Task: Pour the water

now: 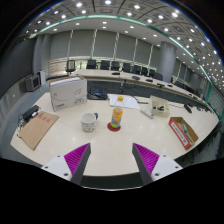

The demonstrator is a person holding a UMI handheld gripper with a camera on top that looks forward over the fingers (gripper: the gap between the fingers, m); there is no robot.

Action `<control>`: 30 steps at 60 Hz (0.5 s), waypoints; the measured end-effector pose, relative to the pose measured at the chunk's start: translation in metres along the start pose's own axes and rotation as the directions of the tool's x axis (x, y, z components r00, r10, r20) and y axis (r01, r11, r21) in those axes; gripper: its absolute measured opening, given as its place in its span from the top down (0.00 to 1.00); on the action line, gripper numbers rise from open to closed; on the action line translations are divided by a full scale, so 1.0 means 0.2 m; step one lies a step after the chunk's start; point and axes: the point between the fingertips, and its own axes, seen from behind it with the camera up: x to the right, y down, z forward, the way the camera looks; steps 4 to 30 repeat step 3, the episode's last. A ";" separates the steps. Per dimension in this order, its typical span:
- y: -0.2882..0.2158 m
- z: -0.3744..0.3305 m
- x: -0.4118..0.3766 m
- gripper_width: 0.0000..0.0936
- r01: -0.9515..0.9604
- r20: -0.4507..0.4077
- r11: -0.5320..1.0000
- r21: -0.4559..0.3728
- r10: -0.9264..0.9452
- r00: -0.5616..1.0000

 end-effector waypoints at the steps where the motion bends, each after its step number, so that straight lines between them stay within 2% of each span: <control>1: 0.00 0.00 -0.01 0.08 0.001 0.004 1.000 0.000 -0.001 1.000; 30: -0.01 -0.01 -0.03 0.08 -0.001 0.016 1.000 -0.003 0.001 1.000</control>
